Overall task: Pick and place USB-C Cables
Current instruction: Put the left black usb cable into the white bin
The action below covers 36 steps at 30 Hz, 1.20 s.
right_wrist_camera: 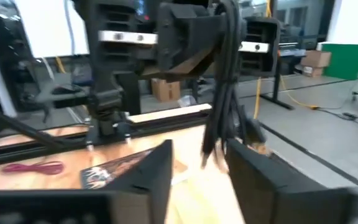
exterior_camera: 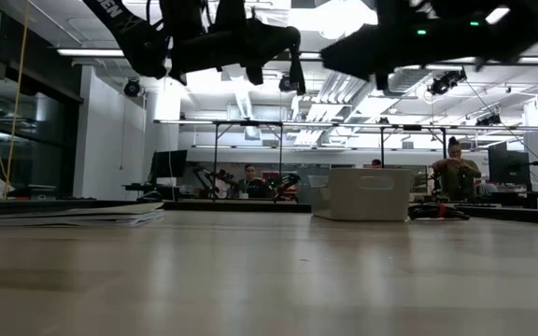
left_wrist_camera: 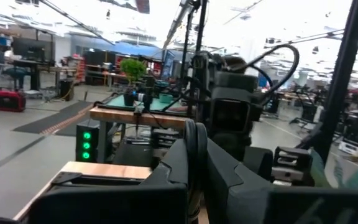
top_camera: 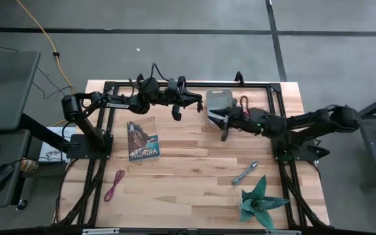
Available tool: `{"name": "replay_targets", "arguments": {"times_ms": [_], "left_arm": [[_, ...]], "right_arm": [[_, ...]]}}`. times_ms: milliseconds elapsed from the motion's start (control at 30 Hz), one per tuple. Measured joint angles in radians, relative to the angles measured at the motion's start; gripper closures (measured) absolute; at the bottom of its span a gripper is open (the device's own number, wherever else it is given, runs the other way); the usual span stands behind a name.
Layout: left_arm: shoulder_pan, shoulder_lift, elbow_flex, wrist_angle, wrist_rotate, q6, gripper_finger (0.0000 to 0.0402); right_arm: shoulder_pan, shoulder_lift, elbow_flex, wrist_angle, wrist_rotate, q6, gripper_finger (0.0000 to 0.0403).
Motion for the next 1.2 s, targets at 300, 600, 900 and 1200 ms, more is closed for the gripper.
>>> {"name": "replay_targets", "arguments": {"times_ms": [300,600,900,1200], "left_arm": [[-0.033,0.000,0.000,-0.019,-0.007,0.036,0.0401],[-0.050,0.000,0.000,-0.037,-0.011,0.053,0.0401],[-0.048,-0.001,0.001,-0.037,-0.015,0.054,0.0401],[-0.042,-0.001,0.001,-0.045,-0.015,0.054,0.0383]], "right_arm": [[-0.058,0.147,0.182,-0.103,-0.059,-0.026,0.0149],[-0.070,0.191,0.211,-0.112,-0.092,-0.017,0.0162],[-0.070,0.177,0.211,-0.128,-0.072,-0.016,0.0281],[-0.069,0.172,0.211,-0.151,-0.069,0.009,0.0366]]}}
